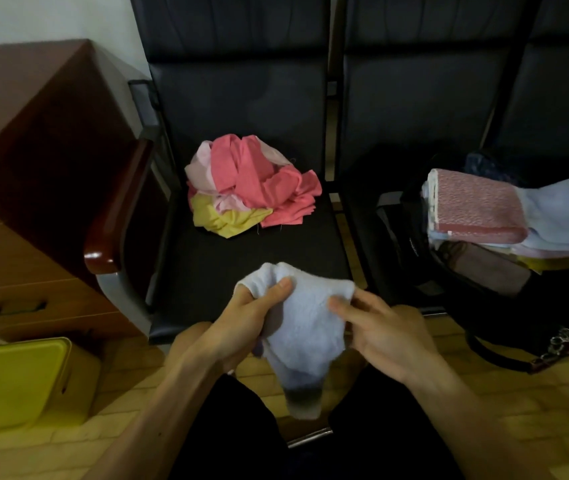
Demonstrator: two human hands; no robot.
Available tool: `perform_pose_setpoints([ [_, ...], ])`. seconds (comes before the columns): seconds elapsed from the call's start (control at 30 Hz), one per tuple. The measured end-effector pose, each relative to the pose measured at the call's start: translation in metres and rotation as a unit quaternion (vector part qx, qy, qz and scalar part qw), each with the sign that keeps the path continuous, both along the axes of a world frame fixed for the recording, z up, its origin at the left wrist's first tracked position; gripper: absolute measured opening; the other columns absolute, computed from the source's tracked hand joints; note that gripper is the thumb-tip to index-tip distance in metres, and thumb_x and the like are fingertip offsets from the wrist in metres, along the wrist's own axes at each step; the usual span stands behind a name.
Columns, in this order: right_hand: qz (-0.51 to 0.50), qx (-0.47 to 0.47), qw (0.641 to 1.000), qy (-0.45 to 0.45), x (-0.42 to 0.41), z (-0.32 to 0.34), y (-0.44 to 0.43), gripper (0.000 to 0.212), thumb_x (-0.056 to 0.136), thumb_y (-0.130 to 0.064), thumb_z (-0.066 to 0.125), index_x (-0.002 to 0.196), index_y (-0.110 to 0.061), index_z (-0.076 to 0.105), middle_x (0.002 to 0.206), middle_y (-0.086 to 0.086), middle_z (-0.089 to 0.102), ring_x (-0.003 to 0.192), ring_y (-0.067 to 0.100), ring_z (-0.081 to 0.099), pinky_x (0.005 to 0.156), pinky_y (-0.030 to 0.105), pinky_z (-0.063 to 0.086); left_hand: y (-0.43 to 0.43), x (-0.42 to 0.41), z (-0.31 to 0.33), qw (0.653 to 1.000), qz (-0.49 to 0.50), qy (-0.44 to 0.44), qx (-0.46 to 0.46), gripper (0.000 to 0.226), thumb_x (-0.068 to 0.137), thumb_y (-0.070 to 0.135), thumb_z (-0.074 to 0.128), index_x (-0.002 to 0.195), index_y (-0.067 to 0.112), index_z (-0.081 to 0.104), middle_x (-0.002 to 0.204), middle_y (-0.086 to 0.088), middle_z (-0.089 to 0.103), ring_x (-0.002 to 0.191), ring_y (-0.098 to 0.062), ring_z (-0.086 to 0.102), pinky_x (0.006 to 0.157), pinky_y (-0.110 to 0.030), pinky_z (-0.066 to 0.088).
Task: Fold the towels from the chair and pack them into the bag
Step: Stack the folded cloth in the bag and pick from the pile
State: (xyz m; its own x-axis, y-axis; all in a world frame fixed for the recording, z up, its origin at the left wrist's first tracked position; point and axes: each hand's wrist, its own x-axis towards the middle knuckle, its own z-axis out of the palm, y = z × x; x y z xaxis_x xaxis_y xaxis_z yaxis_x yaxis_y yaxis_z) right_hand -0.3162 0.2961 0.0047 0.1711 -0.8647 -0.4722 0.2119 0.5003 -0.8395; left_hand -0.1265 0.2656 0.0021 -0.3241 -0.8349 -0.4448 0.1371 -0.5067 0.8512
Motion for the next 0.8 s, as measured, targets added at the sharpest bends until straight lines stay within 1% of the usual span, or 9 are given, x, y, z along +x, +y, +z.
perform_pose_setpoints([
  [0.1, -0.048, -0.05, 0.997, 0.038, -0.007, 0.001, -0.007, 0.025, 0.09, -0.02, 0.063, 0.114, -0.015, 0.066, 0.109, 0.005, 0.074, 0.101, 0.017, 0.071, 0.084, 0.033, 0.057, 0.002, 0.004, 0.006, 0.999, -0.022, 0.028, -0.005, 0.016, 0.098, 0.02, 0.058, 0.111, 0.024, 0.065, 0.1, -0.002, 0.077, 0.094, -0.018, 0.074, 0.073, -0.034, 0.062],
  [0.27, -0.085, -0.103, 0.988, 0.08, -0.01, 0.017, -0.017, 0.019, 0.097, -0.022, 0.057, 0.107, -0.009, 0.067, 0.097, 0.007, 0.075, 0.093, 0.018, 0.073, 0.075, 0.03, 0.057, 0.005, 0.018, 0.009, 0.985, -0.17, -0.003, -0.005, 0.037, 0.094, 0.01, 0.062, 0.131, 0.009, 0.059, 0.124, -0.021, 0.067, 0.115, -0.03, 0.066, 0.095, -0.039, 0.055],
  [0.4, -0.11, -0.082, 0.989, 0.054, -0.014, 0.017, -0.024, 0.019, 0.097, -0.027, 0.058, 0.097, -0.014, 0.072, 0.087, 0.007, 0.075, 0.086, 0.019, 0.074, 0.071, 0.031, 0.056, 0.003, 0.027, -0.001, 0.987, -0.159, 0.024, 0.014, 0.031, 0.09, 0.014, 0.066, 0.116, -0.003, 0.069, 0.113, -0.027, 0.068, 0.098, -0.029, 0.07, 0.083, -0.035, 0.06],
  [0.47, -0.213, -0.053, 0.965, 0.141, -0.004, 0.013, -0.027, 0.022, 0.098, -0.029, 0.058, 0.087, -0.017, 0.072, 0.078, 0.001, 0.075, 0.079, 0.019, 0.073, 0.079, 0.039, 0.057, 0.001, 0.029, -0.001, 0.994, -0.101, 0.031, 0.009, 0.024, 0.093, 0.021, 0.061, 0.101, 0.003, 0.077, 0.1, -0.017, 0.073, 0.088, -0.022, 0.072, 0.073, -0.029, 0.058],
  [0.53, -0.298, -0.082, 0.913, 0.267, -0.006, -0.001, -0.031, 0.013, 0.09, -0.027, 0.066, 0.093, -0.015, 0.07, 0.083, -0.002, 0.074, 0.086, 0.024, 0.07, 0.088, 0.043, 0.054, -0.001, 0.029, 0.0, 0.996, -0.065, 0.056, -0.008, 0.03, 0.095, 0.026, 0.058, 0.107, 0.006, 0.076, 0.11, -0.018, 0.072, 0.099, -0.027, 0.07, 0.08, -0.033, 0.057],
  [0.57, -0.209, -0.083, 0.941, 0.253, -0.004, -0.001, -0.03, 0.026, 0.082, -0.029, 0.075, 0.104, -0.018, 0.068, 0.095, 0.0, 0.074, 0.097, 0.027, 0.069, 0.093, 0.045, 0.053, -0.002, 0.029, 0.003, 0.996, -0.054, 0.072, -0.015, 0.029, 0.095, 0.024, 0.058, 0.112, 0.007, 0.074, 0.116, -0.018, 0.07, 0.105, -0.029, 0.069, 0.084, -0.036, 0.057],
  [0.6, -0.036, -0.055, 0.978, 0.197, -0.007, -0.003, -0.025, 0.045, 0.075, -0.031, 0.083, 0.114, -0.021, 0.065, 0.107, 0.0, 0.074, 0.105, 0.025, 0.068, 0.096, 0.046, 0.052, -0.002, 0.029, 0.007, 0.995, -0.046, 0.079, -0.024, 0.026, 0.094, 0.019, 0.06, 0.114, 0.009, 0.073, 0.119, -0.017, 0.07, 0.107, -0.029, 0.068, 0.086, -0.038, 0.058],
  [0.63, 0.063, -0.025, 0.987, 0.144, -0.015, 0.0, -0.019, 0.056, 0.07, -0.028, 0.085, 0.121, -0.022, 0.062, 0.113, 0.001, 0.072, 0.107, 0.022, 0.068, 0.096, 0.044, 0.053, -0.003, 0.028, 0.01, 0.996, -0.047, 0.067, -0.041, 0.026, 0.092, 0.013, 0.062, 0.117, 0.011, 0.07, 0.119, -0.014, 0.07, 0.108, -0.027, 0.069, 0.087, -0.037, 0.059],
  [0.8, -0.075, -0.106, 0.972, 0.193, -0.033, 0.031, -0.036, 0.056, 0.081, -0.015, 0.078, 0.126, -0.017, 0.046, 0.108, 0.0, 0.066, 0.091, 0.012, 0.068, 0.07, 0.022, 0.054, -0.01, 0.03, 0.034, 0.977, -0.101, -0.092, -0.165, 0.058, 0.086, 0.008, 0.07, 0.134, 0.035, 0.051, 0.123, 0.009, 0.068, 0.116, -0.017, 0.065, 0.089, -0.038, 0.058],
])
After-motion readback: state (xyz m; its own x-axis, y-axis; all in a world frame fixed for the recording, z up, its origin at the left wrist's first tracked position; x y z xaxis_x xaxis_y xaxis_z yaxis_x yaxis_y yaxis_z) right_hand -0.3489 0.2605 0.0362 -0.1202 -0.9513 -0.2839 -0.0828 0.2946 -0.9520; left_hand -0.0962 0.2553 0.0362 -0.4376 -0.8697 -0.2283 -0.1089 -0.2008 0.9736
